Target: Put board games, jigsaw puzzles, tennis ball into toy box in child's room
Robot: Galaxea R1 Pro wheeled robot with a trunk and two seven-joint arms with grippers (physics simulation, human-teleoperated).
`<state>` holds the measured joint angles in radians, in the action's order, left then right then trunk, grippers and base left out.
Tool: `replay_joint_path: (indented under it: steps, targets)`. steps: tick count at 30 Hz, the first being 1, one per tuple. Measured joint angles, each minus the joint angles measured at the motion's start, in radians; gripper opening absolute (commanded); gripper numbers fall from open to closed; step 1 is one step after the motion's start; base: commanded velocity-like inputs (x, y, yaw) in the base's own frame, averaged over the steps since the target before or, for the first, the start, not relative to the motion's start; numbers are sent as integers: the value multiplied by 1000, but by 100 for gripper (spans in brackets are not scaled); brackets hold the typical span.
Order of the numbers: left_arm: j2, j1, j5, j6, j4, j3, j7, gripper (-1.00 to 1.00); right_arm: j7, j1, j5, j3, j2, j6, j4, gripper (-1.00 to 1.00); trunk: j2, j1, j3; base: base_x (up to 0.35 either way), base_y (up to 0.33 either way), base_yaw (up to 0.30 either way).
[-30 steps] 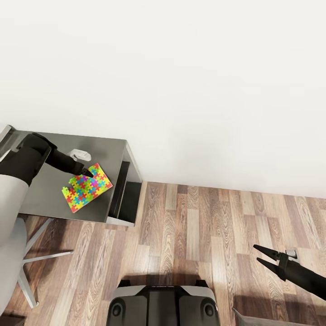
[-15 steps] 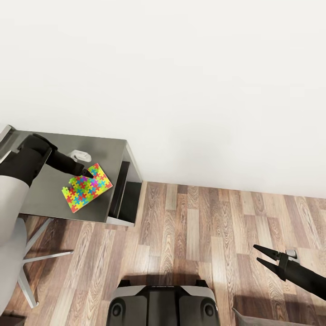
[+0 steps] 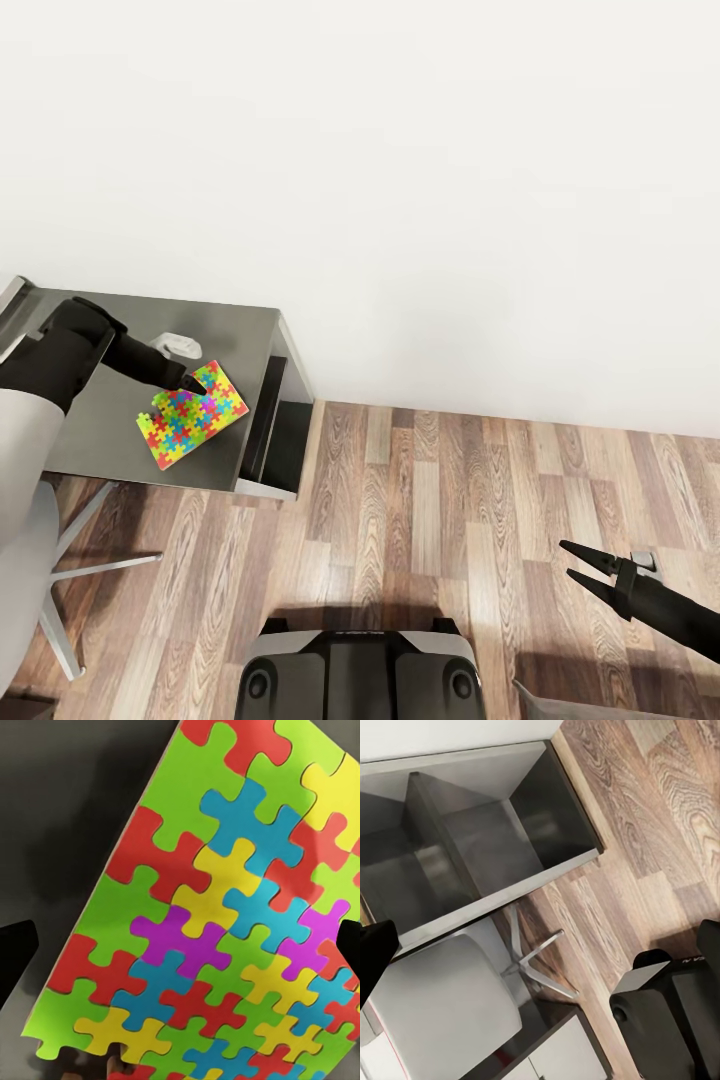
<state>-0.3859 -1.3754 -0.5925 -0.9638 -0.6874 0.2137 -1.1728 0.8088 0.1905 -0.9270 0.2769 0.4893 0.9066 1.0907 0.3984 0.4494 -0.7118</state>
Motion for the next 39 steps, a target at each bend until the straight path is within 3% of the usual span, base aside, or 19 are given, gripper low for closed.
replay_joint_path:
  steps: [5, 14, 30, 39]
  targets:
    - [-1, 0, 0, 2, 0, -7, 0, 100, 0, 0, 0, 0, 0, 0, 0, 100, 0, 0, 0, 0, 0, 0]
    - [-4, 0, 0, 24, 1, -51, 0, 100, 0, 0, 0, 0, 0, 0, 0, 100, 0, 0, 0, 0, 0, 0]
    - [-11, 0, 2, 41, 7, -59, -1, 100, 0, 0, 0, 0, 0, 0, 0, 100, 0, 0, 0, 0, 0, 0]
    - [-5, 1, 2, 111, 58, -80, -2, 100, 0, 0, 0, 0, 0, 0, 0, 100, 0, 0, 0, 0, 0, 0]
